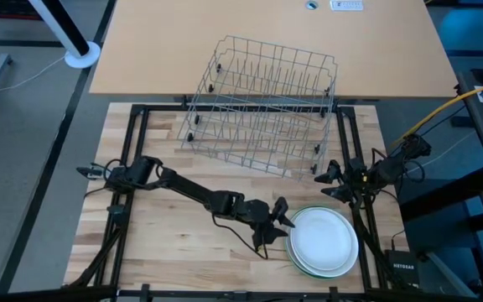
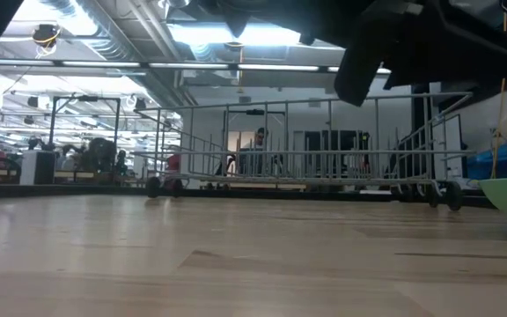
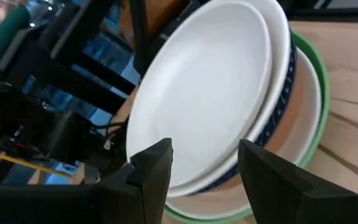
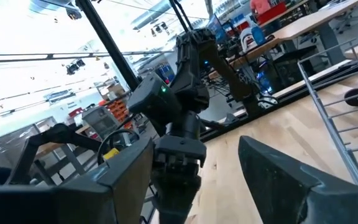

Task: Sort dishes
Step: Put the white plate into the gray dishwasher rack

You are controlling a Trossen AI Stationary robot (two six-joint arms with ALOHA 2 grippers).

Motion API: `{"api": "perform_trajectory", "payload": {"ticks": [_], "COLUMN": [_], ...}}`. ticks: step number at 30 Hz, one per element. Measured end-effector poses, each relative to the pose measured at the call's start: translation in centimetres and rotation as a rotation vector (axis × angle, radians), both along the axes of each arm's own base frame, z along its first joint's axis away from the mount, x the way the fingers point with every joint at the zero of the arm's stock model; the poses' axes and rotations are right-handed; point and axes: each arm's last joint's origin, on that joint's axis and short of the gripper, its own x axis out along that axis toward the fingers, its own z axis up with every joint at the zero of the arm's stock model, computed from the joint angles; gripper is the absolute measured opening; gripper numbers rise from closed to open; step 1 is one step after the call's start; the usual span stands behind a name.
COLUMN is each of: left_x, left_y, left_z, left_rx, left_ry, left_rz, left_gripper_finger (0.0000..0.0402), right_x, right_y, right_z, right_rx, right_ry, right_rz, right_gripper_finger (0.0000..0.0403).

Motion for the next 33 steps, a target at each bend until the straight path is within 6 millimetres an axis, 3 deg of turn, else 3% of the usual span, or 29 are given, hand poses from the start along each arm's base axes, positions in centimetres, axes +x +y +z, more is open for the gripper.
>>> {"api": "perform_trajectory", "payload": {"ticks": [6, 10, 16, 20, 27, 33], "left_x": [0.4, 0.4, 0.3, 0.3, 0.3, 0.4], "left_y": [-0.2, -0.2, -0.5, -0.5, -0.3, 0.0], "left_z": [0.0, 0.0, 0.1, 0.0, 0.0, 0.0], "left_rx": [-0.023, -0.030, -0.038, -0.042, -0.086, -0.088], "left_ry": [-0.061, -0.062, -0.068, -0.064, -0.052, -0.047], "left_rz": [-0.023, -0.038, -0.057, -0.056, -0.036, -0.029], "left_gripper_finger": [0.0175, 0.0175, 0.0175, 0.0175, 0.0175, 0.0175], "right_x": [0.0, 0.0, -0.1, -0.6, -1.6, -0.4], "right_y": [0.0, 0.1, 0.3, 0.1, -0.5, 0.7], "right_z": [-0.3, -0.2, 0.4, 1.6, 5.2, 6.3], "right_rx": [-0.011, 0.077, 0.187, 0.172, 0.058, 0.026], "right_ry": [0.027, 0.030, 0.002, 0.026, 0.218, 0.574], "right_rz": [-0.008, 0.032, 0.161, 0.193, 0.199, 0.247], "right_gripper_finger": [0.0245, 0.0245, 0.0245, 0.0237, 0.0181, 0.0138]}}
